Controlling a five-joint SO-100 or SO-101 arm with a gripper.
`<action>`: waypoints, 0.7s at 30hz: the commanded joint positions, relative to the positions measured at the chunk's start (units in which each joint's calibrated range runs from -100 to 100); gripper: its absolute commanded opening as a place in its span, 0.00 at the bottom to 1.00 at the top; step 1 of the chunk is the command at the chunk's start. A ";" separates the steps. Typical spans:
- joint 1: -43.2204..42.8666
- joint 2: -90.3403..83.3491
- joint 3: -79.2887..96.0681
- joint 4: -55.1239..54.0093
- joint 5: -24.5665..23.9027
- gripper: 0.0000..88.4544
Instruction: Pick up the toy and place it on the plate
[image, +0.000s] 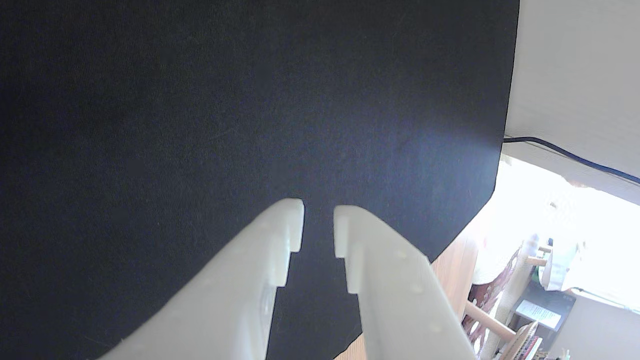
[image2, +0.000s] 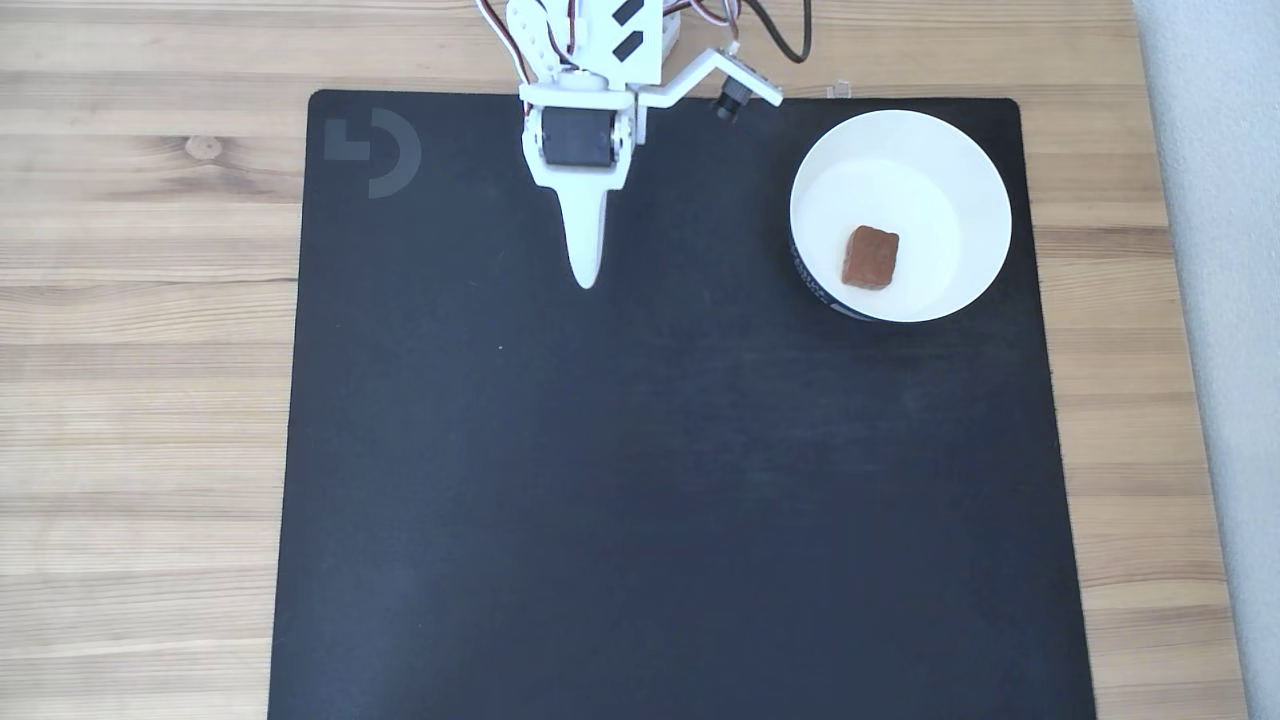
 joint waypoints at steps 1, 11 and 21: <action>0.51 -0.75 0.69 0.29 -0.16 0.04; 0.26 -0.67 0.60 0.29 -0.05 0.03; 0.26 -0.67 0.60 0.29 -0.05 0.03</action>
